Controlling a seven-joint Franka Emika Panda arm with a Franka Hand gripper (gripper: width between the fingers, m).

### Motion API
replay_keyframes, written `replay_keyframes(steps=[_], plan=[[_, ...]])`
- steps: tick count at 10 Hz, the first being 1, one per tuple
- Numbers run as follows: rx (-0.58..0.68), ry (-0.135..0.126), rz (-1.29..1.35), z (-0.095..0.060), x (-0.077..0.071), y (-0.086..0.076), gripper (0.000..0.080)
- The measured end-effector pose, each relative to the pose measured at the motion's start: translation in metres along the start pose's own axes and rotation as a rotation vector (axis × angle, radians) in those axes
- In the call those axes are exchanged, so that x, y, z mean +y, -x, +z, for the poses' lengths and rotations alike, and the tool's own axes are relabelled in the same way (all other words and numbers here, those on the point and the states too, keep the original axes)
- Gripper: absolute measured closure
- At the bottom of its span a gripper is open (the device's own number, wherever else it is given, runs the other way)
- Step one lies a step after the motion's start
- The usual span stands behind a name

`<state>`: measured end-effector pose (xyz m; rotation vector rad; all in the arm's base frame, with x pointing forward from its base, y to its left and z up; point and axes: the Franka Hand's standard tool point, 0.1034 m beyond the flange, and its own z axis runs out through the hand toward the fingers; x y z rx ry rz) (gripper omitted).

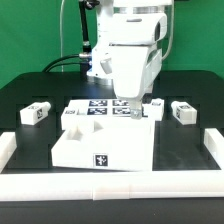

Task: Assemble one leg

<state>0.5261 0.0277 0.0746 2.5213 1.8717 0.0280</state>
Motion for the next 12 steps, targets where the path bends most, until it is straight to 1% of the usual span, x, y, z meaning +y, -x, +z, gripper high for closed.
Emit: replay_keyframes(steps=[2, 3, 4, 6, 7, 8, 9, 10, 11, 12], plan=[[0.0, 0.0, -0.012, 0.0, 0.0, 0.001, 0.015], [0.001, 0.0, -0.051, 0.003, -0.007, 0.009, 0.015], [0.001, -0.002, -0.07, 0.009, -0.023, 0.022, 0.015], [0.006, -0.003, -0.114, 0.025, -0.047, 0.046, 0.015], [0.008, -0.019, -0.133, 0.041, -0.066, 0.062, 0.015], [0.006, -0.049, -0.132, 0.054, -0.077, 0.068, 0.015], [0.007, -0.062, -0.131, 0.062, -0.079, 0.068, 0.015], [0.007, -0.071, -0.133, 0.066, -0.081, 0.069, 0.015], [0.006, -0.074, -0.132, 0.067, -0.081, 0.069, 0.015], [0.007, -0.072, -0.127, 0.067, -0.079, 0.066, 0.015]])
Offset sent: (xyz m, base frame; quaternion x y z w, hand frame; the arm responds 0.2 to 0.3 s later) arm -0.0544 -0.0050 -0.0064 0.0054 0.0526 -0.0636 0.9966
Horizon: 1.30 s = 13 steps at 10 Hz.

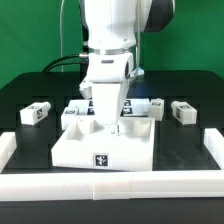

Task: Assemble one leg

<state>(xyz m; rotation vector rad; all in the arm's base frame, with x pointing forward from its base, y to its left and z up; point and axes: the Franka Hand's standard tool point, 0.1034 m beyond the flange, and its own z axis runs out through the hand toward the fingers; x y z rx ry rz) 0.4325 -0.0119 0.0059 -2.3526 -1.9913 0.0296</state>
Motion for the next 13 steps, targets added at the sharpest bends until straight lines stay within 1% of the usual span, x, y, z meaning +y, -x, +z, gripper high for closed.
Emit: replay_keyframes(steps=[2, 4, 6, 7, 8, 13], plan=[[0.0, 0.008, 0.006, -0.0034, 0.0025, -0.0001, 0.015], [0.0, 0.004, 0.006, -0.0016, 0.0013, 0.0002, 0.0414], [0.0, 0.003, 0.007, -0.0013, 0.0011, 0.0005, 0.0711], [0.0, 0.005, 0.006, -0.0014, 0.0015, 0.0003, 0.0711], [0.001, 0.011, 0.006, -0.0023, 0.0029, 0.0002, 0.0742], [0.002, 0.015, 0.003, -0.0027, 0.0039, -0.0005, 0.0742]])
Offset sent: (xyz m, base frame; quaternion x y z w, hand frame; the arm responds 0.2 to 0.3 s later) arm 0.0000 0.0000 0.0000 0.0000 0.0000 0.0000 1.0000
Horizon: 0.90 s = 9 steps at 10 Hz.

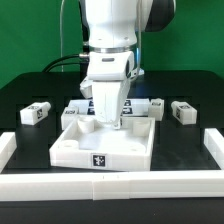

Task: Assemble one leg

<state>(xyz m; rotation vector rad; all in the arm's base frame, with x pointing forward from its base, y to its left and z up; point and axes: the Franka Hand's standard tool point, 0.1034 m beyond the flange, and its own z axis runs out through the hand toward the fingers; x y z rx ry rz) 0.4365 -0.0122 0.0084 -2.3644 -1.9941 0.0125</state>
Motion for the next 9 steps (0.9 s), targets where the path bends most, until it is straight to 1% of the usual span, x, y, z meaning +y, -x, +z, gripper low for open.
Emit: replay_keyframes(steps=[3, 4, 5, 6, 7, 9], plan=[[-0.007, 0.01, -0.101, 0.001, 0.005, -0.022, 0.0742], [-0.011, 0.028, -0.168, 0.001, 0.008, -0.034, 0.0742], [-0.006, 0.078, -0.239, 0.001, 0.011, -0.05, 0.0742], [0.005, 0.13, -0.305, 0.002, 0.01, -0.064, 0.0742], [-0.003, 0.123, -0.297, 0.002, 0.01, -0.059, 0.0742], [-0.004, 0.122, -0.293, 0.002, 0.011, -0.057, 0.0742]])
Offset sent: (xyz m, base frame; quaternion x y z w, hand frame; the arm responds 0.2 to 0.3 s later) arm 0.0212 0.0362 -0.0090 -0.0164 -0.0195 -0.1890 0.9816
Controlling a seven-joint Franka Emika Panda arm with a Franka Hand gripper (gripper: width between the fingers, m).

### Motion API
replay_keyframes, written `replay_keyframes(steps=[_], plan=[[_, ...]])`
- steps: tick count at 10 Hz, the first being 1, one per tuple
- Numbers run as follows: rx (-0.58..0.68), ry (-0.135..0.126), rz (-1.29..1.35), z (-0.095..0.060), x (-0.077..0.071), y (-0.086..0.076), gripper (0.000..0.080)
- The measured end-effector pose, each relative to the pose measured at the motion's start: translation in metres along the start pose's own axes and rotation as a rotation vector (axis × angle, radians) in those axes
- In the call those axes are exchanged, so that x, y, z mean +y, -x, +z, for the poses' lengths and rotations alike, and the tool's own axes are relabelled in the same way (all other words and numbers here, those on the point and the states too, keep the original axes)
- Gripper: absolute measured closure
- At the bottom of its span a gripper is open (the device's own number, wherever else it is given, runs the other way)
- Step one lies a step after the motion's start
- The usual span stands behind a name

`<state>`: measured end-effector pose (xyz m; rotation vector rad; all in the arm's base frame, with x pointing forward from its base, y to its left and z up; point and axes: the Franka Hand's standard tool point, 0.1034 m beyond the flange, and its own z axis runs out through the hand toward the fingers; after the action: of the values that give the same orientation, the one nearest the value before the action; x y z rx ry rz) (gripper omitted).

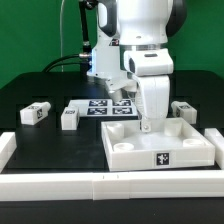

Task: Assemble one leg

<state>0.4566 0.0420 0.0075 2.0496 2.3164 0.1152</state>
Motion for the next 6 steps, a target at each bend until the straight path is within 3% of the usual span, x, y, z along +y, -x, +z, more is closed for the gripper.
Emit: replay_keyframes(steps=[4, 6], plan=[[0.002, 0.004, 0.028, 0.0, 0.002, -0.004, 0.0742], [0.007, 0.024, 0.103, 0.001, 0.016, -0.018, 0.0742]])
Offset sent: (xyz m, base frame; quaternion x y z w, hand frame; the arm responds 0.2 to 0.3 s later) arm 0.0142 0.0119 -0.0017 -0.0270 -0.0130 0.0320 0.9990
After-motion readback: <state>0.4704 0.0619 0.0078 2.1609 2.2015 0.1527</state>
